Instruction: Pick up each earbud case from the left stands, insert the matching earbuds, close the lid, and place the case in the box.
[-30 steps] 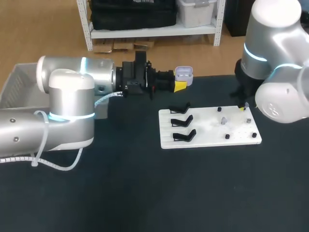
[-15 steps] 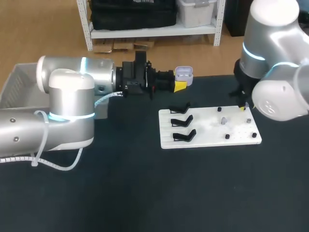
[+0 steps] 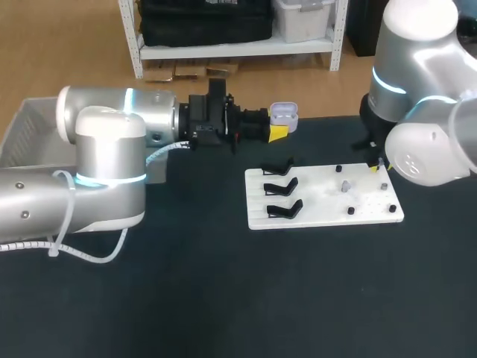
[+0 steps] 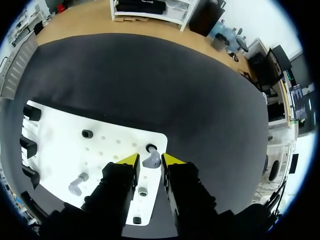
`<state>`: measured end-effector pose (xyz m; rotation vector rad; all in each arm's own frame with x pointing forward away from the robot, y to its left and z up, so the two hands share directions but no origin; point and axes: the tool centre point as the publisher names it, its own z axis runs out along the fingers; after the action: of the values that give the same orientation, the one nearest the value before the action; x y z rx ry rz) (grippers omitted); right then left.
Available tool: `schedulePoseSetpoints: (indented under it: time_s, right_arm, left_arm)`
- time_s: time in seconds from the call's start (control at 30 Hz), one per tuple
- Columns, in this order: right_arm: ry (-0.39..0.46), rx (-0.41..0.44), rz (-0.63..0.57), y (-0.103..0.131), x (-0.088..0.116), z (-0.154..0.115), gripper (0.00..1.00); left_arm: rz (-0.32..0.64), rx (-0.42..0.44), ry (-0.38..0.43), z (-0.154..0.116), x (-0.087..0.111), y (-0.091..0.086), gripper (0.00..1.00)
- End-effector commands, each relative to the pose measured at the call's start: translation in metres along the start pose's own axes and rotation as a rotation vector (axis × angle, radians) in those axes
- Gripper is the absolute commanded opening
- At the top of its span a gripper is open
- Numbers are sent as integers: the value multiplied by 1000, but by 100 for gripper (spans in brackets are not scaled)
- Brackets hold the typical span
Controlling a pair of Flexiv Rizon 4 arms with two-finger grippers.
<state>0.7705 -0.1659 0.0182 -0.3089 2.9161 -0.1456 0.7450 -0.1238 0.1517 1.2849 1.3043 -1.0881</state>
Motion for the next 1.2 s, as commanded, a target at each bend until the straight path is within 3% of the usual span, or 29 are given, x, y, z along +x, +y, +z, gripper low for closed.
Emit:
schedulePoseSetpoints:
  time_s: [0.03,0.07,0.13,0.4,0.63,0.8,0.93,1.2]
  right_arm:
    - [5,2,3,1,-1,1,15]
    - [6,3,5,0,-1,1,14]
    - [9,5,6,0,0,1,0]
    - [0,32,15,-4,3,-12,0]
    - [-28,26,73,-6,7,-61,0]
    - [-14,57,53,8,15,-100,0]
    - [22,15,75,25,28,-127,0]
    - [61,-19,22,56,62,-158,0]
  left_arm:
    - [5,-2,-7,0,2,0,0]
    - [5,-2,-7,0,2,0,0]
    - [5,-2,-7,0,2,0,0]
    - [5,-2,-7,0,2,0,0]
    - [5,-2,-7,0,2,0,0]
    - [5,-2,-7,0,2,0,0]
    - [5,-2,-7,0,2,0,0]
    - [5,-2,-7,0,2,0,0]
